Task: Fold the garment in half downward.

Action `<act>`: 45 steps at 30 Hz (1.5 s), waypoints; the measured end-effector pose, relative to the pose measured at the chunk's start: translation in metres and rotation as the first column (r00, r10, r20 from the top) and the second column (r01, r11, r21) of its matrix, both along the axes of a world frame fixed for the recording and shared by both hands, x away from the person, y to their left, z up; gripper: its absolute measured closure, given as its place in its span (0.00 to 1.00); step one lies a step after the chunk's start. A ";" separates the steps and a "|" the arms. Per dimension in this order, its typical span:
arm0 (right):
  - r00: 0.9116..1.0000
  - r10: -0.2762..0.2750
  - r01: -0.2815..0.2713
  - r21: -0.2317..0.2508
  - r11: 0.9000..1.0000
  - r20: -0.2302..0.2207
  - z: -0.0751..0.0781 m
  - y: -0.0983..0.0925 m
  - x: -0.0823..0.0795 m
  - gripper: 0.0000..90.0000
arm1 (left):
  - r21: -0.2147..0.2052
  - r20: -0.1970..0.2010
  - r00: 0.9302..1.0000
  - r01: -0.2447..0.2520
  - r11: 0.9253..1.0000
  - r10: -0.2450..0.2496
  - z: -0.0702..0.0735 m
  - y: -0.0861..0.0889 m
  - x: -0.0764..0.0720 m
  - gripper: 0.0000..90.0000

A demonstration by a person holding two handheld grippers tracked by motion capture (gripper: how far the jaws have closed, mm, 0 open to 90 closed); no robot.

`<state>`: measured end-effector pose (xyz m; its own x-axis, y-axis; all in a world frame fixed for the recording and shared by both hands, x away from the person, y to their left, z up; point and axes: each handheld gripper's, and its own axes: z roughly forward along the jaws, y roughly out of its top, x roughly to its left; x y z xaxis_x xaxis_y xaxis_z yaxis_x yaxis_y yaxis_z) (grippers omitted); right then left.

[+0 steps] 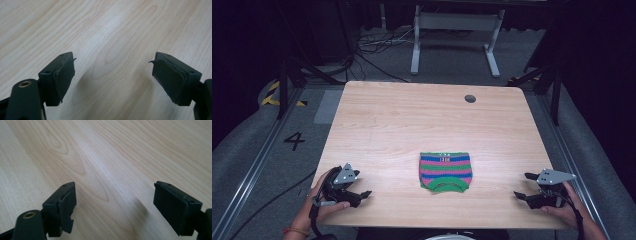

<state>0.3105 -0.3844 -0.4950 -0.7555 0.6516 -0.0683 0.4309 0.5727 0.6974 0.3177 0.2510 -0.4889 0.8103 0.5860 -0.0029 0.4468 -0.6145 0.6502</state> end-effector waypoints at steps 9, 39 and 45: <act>0.996 -0.075 0.079 0.086 0.993 -0.042 -0.010 -0.016 -0.008 0.18 | -0.064 -0.021 0.998 -0.062 0.996 0.061 -0.011 0.016 -0.003 0.19; 0.990 -0.129 0.134 0.079 0.988 -0.059 -0.011 -0.018 -0.005 0.11 | -0.002 -0.037 0.965 -0.262 0.965 0.261 -0.012 0.011 -0.003 0.00; 0.984 -0.165 0.170 0.063 0.983 -0.071 -0.012 -0.017 -0.003 0.04 | -0.004 -0.034 0.965 -0.261 0.965 0.261 -0.012 0.011 -0.003 0.00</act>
<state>0.3078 -0.4011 -0.5067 -0.6365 0.7708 0.0264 0.5625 0.4406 0.6996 0.3147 0.2619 -0.5013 0.6286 0.7770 -0.0325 0.6119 -0.4684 0.6373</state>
